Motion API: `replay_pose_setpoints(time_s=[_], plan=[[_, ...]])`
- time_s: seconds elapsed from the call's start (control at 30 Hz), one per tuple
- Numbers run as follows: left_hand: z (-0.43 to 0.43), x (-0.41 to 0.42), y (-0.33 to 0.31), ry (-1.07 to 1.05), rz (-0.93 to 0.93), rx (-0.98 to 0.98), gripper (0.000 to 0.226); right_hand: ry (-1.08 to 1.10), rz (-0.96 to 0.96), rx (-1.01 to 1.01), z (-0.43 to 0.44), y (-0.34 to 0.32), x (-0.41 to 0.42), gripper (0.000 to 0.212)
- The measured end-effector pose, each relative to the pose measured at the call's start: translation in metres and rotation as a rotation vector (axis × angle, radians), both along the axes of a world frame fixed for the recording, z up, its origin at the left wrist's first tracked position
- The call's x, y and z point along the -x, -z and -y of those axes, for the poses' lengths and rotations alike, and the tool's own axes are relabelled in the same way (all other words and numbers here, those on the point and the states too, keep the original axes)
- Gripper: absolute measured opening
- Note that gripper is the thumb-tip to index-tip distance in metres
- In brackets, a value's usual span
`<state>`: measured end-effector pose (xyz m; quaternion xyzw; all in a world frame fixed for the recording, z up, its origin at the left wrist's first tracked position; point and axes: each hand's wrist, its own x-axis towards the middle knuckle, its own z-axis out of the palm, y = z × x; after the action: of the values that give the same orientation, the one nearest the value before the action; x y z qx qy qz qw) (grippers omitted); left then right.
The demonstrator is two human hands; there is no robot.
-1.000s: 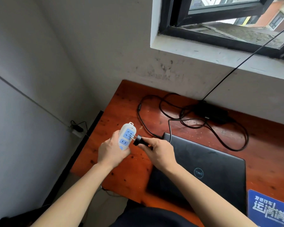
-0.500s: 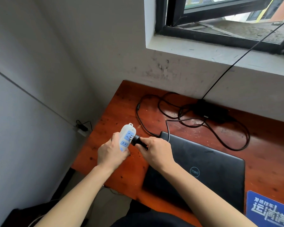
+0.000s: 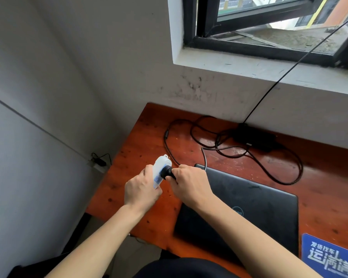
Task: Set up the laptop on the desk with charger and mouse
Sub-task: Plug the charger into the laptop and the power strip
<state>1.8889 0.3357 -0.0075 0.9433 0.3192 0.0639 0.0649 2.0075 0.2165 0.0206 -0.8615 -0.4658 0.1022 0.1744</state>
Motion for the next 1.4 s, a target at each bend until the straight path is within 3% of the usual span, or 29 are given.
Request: replay_pose_setpoints(time_s=[0.2, 0.43, 0.7, 0.9, 1.03, 1.17, 1.27, 1.4], plan=[[-0.008, 0.004, -0.005, 0.018, -0.012, 0.035, 0.053, -0.047, -0.023, -0.005, -0.004, -0.003, -0.005, 0.036], [-0.015, -0.006, -0.010, -0.059, 0.007, 0.049, 0.048, 0.045, -0.136, -0.228, -0.002, 0.001, -0.004, 0.028], [-0.012, -0.018, -0.017, 0.130, -0.050, -0.043, 0.061, 0.010, -0.152, -0.128, 0.001, -0.006, -0.010, 0.035], [-0.014, -0.018, -0.016, 0.055, 0.020, 0.059, 0.050, 0.005, -0.160, -0.339, 0.006, 0.004, -0.018, 0.027], [-0.008, -0.019, -0.007, -0.024, -0.007, 0.139, 0.040, 0.039, -0.156, -0.315, 0.008, 0.021, -0.017, 0.029], [0.001, -0.018, 0.007, -0.148, -0.005, 0.278, 0.034, 0.028, -0.035, -0.173, 0.005, 0.035, -0.021, 0.032], [0.000, -0.017, 0.019, -0.153, -0.009, 0.369, 0.042, 0.024, 0.144, -0.204, 0.012, 0.044, -0.013, 0.026], [-0.012, -0.017, 0.039, -0.234, -0.051, 0.446, 0.039, 0.187, 0.069, -0.130, 0.031, 0.067, 0.006, 0.071]])
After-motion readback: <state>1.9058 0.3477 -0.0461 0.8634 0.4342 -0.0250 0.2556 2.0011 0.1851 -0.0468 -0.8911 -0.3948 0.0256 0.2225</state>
